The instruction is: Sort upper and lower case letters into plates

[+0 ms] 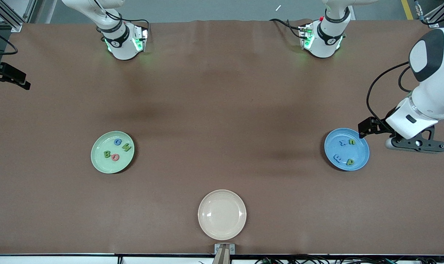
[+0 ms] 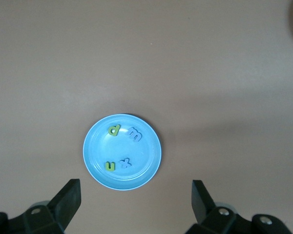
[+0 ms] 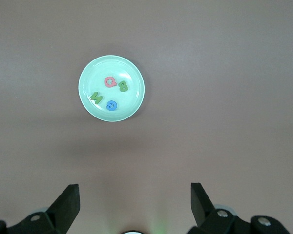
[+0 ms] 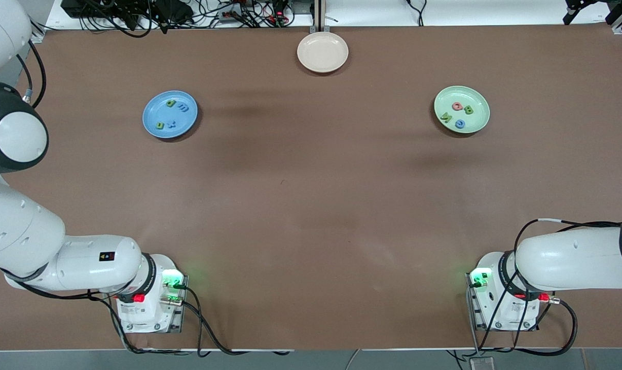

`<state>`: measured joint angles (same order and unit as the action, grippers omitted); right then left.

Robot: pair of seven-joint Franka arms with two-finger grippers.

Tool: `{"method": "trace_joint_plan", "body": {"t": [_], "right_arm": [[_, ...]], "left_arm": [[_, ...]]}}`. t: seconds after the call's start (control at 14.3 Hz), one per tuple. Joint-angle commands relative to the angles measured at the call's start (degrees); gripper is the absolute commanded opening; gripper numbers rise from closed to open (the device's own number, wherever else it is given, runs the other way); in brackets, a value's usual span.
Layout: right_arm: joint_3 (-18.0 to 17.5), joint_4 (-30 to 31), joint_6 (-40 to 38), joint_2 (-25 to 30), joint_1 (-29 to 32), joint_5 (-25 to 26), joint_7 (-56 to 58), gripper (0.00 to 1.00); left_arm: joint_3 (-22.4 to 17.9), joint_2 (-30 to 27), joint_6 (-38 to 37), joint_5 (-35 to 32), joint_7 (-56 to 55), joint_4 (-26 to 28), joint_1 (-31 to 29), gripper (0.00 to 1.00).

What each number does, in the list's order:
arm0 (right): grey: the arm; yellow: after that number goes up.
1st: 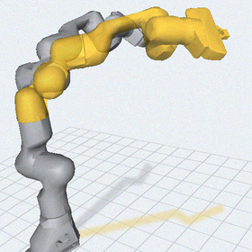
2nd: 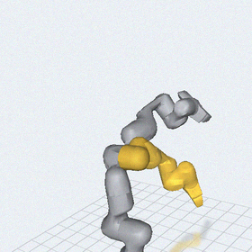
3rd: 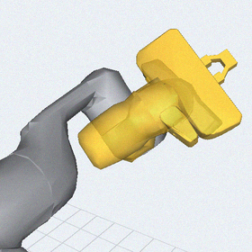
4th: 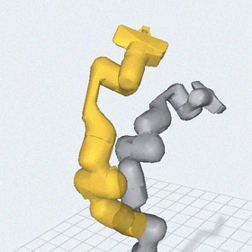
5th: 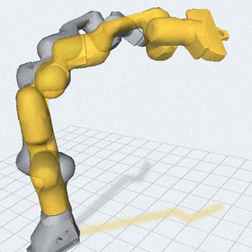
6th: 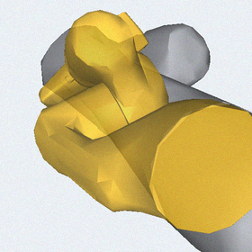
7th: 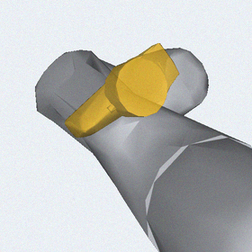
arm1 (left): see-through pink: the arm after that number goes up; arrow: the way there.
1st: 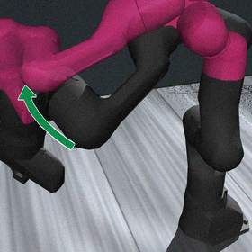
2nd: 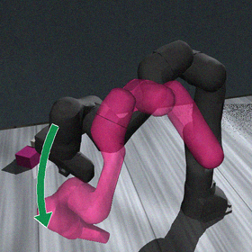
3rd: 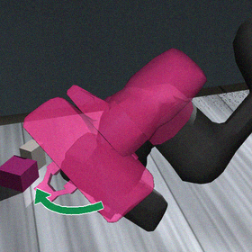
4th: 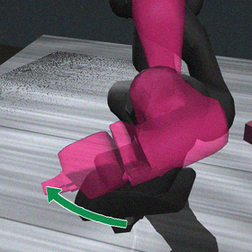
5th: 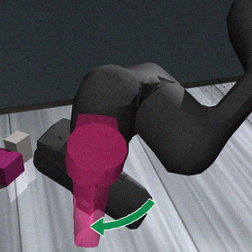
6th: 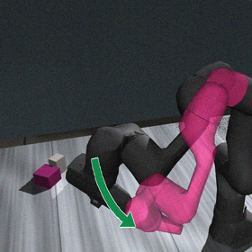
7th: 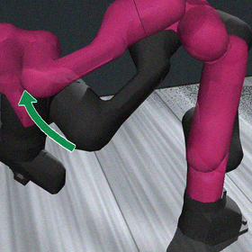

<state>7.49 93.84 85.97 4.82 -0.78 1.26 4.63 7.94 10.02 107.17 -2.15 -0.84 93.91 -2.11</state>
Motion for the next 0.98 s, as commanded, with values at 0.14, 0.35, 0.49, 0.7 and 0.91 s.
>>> {"method": "trace_joint_plan", "body": {"t": [0.14,0.35,0.49,0.7,0.91], "right_arm": [[0.4,2.0,0.8,1.9,-0.3,0.1,0.4,1.00],[0.4,2.0,0.8,1.9,-0.3,0.0,0.3,1.00],[0.4,2.0,0.8,1.9,-0.4,0.0,0.3,1.00],[0.5,2.0,0.9,1.9,-0.3,-1.6,0.4,1.00],[0.5,2.0,0.9,1.9,-0.4,-1.9,0.6,1.00]], "left_arm": [[-2.2,-3.3,0.8,0.9,-20.1,2.0,3.8,1.00],[-1.9,-3.5,0.8,0.0,-32.1,1.6,4.8,1.00],[-1.9,-4.2,0.8,0.0,-30.9,1.5,4.6,1.00],[-2.1,-4.1,1.0,0.0,-25.1,1.4,4.0,1.00],[-2.1,-4.0,1.1,0.0,-15.6,0.6,1.9,1.00]]}}
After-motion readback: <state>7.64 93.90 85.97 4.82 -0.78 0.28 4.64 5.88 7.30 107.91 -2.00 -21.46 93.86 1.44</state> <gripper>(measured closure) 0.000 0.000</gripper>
